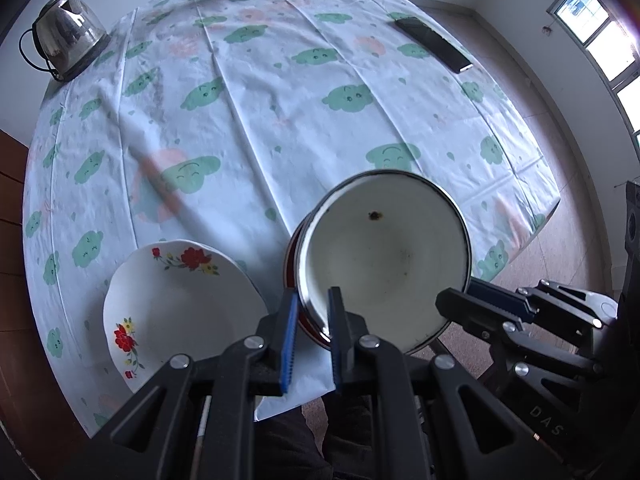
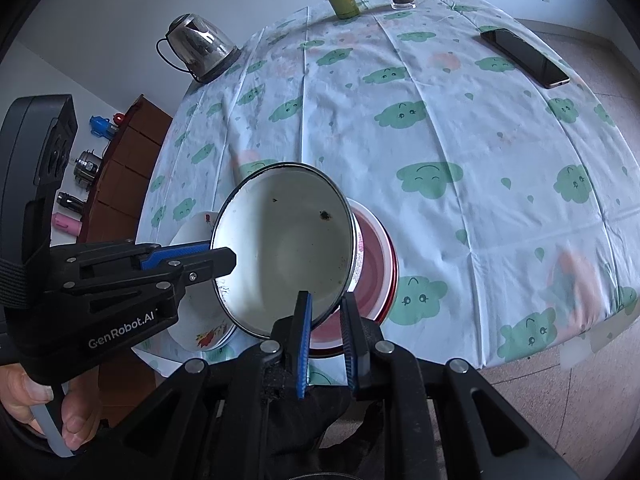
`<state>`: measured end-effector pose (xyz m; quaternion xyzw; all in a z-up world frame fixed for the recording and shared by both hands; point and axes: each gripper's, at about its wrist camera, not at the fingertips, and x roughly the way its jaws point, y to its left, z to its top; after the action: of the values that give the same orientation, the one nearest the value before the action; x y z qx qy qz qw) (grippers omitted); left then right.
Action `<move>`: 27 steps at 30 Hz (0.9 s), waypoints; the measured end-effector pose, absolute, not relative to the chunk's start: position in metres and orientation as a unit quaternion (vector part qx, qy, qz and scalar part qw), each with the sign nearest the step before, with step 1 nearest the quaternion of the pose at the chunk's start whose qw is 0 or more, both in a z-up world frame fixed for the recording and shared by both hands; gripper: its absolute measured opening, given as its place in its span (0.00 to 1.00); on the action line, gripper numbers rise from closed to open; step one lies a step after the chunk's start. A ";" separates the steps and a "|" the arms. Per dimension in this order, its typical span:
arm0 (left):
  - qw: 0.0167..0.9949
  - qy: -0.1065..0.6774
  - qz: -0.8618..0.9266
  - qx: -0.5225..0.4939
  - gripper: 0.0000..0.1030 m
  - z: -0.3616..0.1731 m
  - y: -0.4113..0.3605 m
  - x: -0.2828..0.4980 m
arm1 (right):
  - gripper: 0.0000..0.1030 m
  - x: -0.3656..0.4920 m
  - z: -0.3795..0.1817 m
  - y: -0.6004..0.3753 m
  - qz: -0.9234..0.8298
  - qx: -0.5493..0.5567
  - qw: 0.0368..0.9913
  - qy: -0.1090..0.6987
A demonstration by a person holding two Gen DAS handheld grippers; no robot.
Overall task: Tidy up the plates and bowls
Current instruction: 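Lower the enamel bowl into the pink bowl with both grippers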
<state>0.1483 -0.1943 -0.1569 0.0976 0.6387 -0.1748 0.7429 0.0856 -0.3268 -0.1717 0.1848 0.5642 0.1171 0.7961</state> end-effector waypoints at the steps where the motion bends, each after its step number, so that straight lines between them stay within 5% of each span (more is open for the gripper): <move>1: 0.742 0.640 -0.175 0.098 0.11 -0.158 -0.194 0.148 | 0.16 0.086 -0.173 -0.327 0.117 0.186 0.795 0.565; 27: 0.729 0.653 -0.181 0.098 0.11 -0.180 -0.196 0.145 | 0.16 0.084 -0.194 -0.325 0.107 0.192 0.784 0.581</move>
<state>0.1445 -0.1963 -0.1802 0.0985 0.6525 -0.1812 0.7292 0.0836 -0.3253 -0.1942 0.1923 0.5806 0.1065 0.7840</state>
